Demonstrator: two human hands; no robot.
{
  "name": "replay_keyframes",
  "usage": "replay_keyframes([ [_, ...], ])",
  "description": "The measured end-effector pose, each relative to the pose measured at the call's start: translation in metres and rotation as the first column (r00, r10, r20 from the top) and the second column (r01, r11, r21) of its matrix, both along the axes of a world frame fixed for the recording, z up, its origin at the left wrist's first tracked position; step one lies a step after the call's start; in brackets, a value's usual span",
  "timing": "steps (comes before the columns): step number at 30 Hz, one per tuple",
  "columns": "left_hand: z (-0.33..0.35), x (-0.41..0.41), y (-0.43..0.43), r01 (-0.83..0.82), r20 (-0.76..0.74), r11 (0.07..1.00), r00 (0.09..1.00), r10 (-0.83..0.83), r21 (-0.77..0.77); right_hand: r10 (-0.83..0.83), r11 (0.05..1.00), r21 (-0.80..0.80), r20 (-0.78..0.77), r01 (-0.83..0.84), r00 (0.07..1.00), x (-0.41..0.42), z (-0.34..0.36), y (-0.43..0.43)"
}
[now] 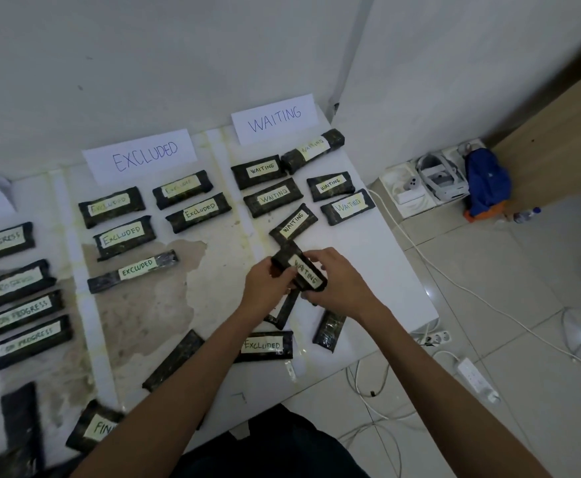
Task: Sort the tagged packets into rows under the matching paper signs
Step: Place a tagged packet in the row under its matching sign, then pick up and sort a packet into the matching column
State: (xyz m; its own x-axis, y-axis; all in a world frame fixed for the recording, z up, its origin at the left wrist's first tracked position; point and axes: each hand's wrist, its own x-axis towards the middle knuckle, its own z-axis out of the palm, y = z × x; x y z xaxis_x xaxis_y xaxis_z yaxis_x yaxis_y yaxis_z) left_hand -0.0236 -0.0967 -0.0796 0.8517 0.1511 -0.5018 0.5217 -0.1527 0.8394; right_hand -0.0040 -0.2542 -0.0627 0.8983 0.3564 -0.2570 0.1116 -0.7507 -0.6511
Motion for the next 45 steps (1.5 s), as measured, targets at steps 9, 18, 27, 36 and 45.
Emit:
replay_keyframes([
  [9, -0.006, 0.025, 0.004, 0.06, -0.111, 0.998, 0.992, -0.061, -0.009, 0.127, 0.955, -0.287, 0.171, -0.074, 0.977, 0.027, -0.026, -0.017],
  [18, -0.028, -0.018, 0.015, 0.333, -0.106, 0.777, 0.938, -0.33, 0.534, 0.405, 0.882, -0.321, 0.142, -0.345, 0.903, 0.077, -0.044, -0.02],
  [27, -0.039, -0.042, 0.001, 0.482, -0.245, 0.429, 0.832, -0.498, 0.764, 0.389, 0.888, -0.326, 0.162, -0.323, 0.907, 0.059, -0.039, -0.015],
  [36, -0.009, -0.046, 0.066, 0.467, -0.104, 0.468, 0.782, -0.614, 0.75, 0.213, 0.977, -0.055, 0.264, -0.206, 0.941, -0.006, -0.016, 0.031],
  [45, 0.028, -0.101, 0.169, 0.329, -0.033, 0.474, 0.847, -0.53, 0.817, 0.39, 0.919, -0.04, 0.22, -0.392, 0.894, -0.049, 0.011, 0.137],
])
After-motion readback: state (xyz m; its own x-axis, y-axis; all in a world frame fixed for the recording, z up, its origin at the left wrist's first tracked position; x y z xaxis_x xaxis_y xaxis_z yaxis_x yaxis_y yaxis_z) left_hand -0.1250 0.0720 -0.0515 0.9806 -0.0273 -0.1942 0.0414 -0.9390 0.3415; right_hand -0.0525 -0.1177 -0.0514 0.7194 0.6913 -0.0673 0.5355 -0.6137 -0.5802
